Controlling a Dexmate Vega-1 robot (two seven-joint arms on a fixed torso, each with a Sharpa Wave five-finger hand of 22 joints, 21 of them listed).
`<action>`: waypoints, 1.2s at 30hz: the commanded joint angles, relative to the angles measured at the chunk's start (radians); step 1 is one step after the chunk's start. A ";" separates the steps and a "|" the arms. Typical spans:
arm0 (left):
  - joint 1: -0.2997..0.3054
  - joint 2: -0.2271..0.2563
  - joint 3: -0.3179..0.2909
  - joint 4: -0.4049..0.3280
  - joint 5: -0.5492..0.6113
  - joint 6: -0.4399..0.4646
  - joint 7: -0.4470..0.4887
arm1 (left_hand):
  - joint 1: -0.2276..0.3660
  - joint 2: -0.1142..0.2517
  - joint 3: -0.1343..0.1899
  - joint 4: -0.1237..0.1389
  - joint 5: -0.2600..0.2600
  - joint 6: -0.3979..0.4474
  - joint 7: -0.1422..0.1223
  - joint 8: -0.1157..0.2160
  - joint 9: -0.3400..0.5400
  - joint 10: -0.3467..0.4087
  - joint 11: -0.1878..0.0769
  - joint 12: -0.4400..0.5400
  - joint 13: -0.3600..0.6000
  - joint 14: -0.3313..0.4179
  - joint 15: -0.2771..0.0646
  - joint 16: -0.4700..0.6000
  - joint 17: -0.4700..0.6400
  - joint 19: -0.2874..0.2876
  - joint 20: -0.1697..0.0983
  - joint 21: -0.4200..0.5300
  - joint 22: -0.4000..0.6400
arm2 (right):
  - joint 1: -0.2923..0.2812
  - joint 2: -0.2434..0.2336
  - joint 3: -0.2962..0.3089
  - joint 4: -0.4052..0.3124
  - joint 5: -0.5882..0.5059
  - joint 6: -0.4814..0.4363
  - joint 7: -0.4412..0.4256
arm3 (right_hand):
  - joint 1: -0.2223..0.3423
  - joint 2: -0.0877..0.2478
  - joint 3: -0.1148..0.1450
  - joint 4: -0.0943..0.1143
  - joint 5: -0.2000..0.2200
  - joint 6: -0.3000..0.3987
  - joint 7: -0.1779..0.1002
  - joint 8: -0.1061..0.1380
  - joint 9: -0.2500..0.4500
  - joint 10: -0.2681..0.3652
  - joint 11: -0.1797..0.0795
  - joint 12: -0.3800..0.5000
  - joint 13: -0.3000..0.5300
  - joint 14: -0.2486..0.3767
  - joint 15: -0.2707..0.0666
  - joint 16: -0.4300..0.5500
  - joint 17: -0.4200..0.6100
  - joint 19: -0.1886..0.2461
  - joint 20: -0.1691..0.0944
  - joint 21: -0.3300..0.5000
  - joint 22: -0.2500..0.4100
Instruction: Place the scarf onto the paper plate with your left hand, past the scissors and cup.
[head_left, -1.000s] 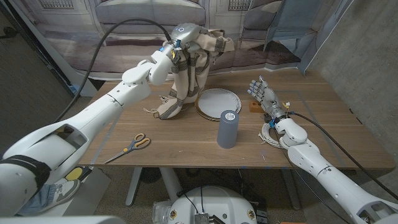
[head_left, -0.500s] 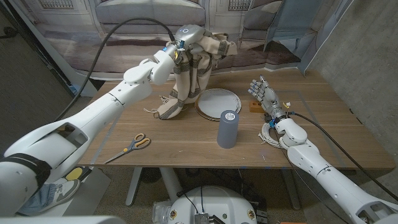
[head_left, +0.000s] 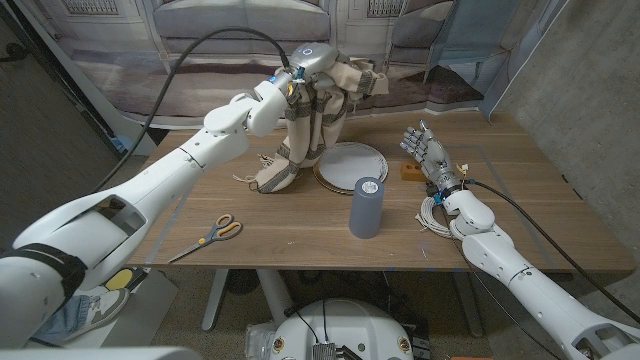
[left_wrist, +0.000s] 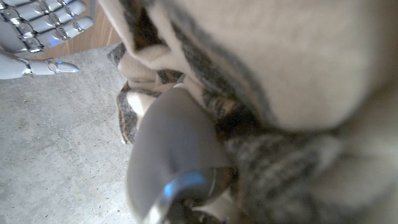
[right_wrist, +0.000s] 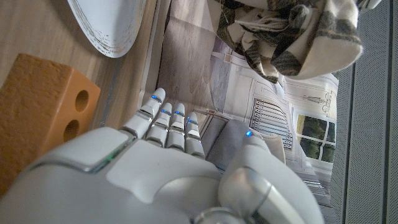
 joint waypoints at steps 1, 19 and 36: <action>-0.019 -0.028 0.027 0.031 0.006 -0.022 -0.022 | 0.007 0.013 0.008 0.001 0.003 0.005 0.001 0.006 0.001 0.011 0.003 -0.003 0.002 0.026 -0.126 -0.001 0.003 -0.007 -0.031 0.009 0.002 | -0.012 -0.008 0.010 -0.011 0.004 0.007 -0.002 | 0.008 0.003 -0.001 0.002 -0.005 0.006 0.002 -0.001 0.002 0.008 0.000 -0.001 0.003 0.009 0.000 -0.003 0.003 0.008 -0.003 -0.005 0.005; -0.042 -0.061 0.059 0.099 -0.013 -0.051 -0.031 | 0.008 0.013 0.009 0.000 0.003 0.013 0.004 0.006 0.000 0.020 0.003 -0.008 0.006 0.031 -0.125 -0.007 0.008 -0.013 -0.029 0.011 0.001 | -0.013 -0.018 0.019 -0.024 0.004 0.002 -0.006 | 0.007 0.004 -0.002 0.001 -0.005 0.006 0.002 -0.001 0.002 0.008 -0.001 -0.002 0.003 0.011 0.000 -0.002 0.003 0.009 -0.003 -0.008 0.006; -0.063 -0.088 0.095 0.171 -0.036 -0.082 -0.040 | 0.006 0.013 0.009 0.000 0.003 0.026 0.007 0.008 -0.001 0.031 0.006 -0.010 0.012 0.036 -0.124 -0.013 0.012 -0.016 -0.029 0.013 0.001 | -0.014 -0.021 0.023 -0.029 0.005 -0.004 -0.013 | 0.007 0.005 -0.003 0.000 -0.006 0.005 0.002 -0.002 0.002 0.009 0.000 -0.002 0.003 0.011 0.000 -0.003 0.003 0.010 -0.003 -0.010 0.006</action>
